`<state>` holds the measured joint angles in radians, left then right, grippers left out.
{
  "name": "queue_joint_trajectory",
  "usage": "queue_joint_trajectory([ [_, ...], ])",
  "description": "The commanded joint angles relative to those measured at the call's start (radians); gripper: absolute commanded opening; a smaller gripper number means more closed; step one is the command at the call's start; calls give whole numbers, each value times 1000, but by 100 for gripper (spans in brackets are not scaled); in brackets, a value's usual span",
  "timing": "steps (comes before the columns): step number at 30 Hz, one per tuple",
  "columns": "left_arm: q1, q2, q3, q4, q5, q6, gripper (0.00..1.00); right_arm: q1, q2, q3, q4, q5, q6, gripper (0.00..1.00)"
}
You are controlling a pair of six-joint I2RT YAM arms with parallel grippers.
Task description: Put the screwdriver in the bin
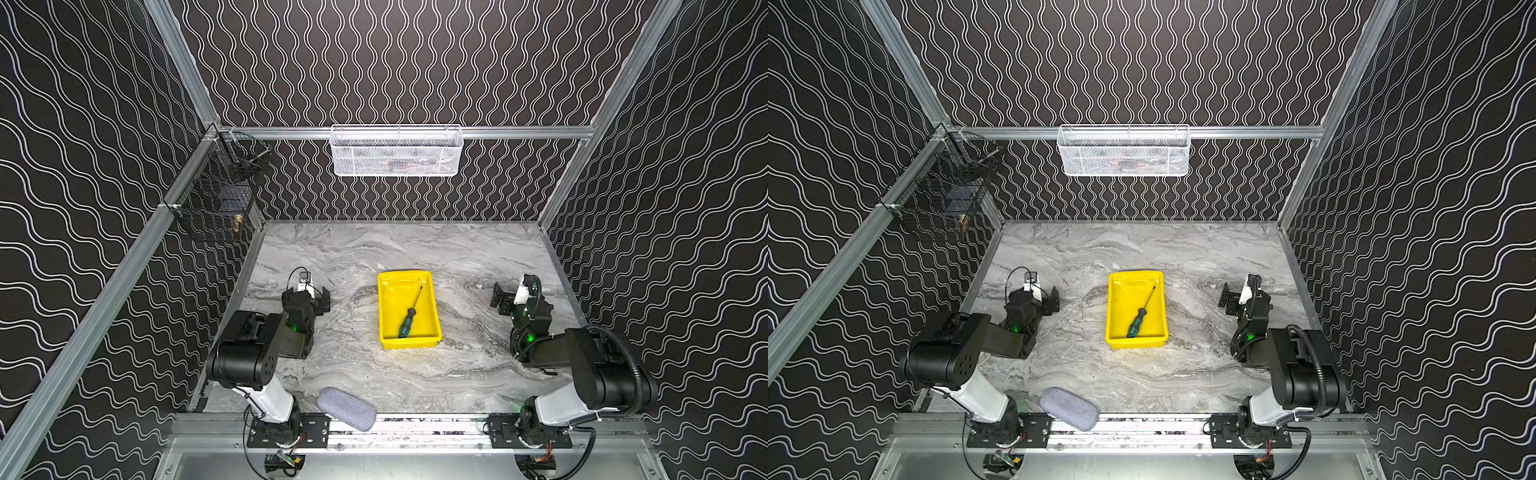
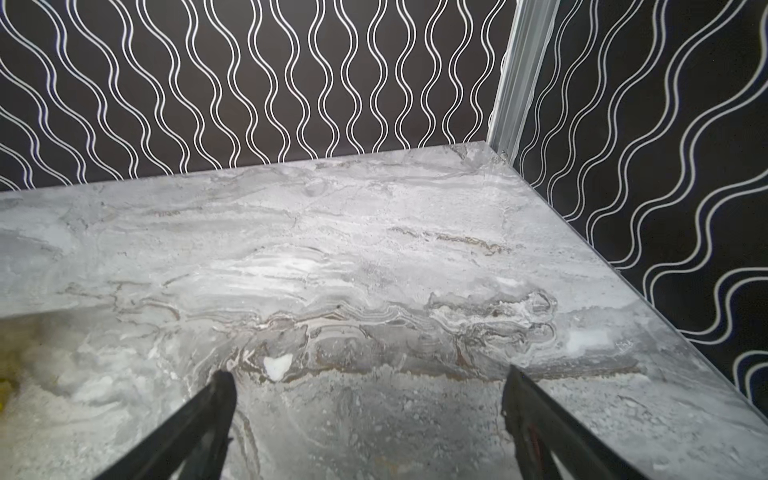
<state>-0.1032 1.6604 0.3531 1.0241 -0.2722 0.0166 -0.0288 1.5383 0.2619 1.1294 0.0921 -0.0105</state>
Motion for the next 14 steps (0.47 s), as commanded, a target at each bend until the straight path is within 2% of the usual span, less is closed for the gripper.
queue_joint_trajectory([
  [1,0,2,-3,48,-27,22,99,0,3,-2,58,7,4,100],
  [14,0,1,-2,51,-31,21,99,-11,5,9,38,-20,13,100],
])
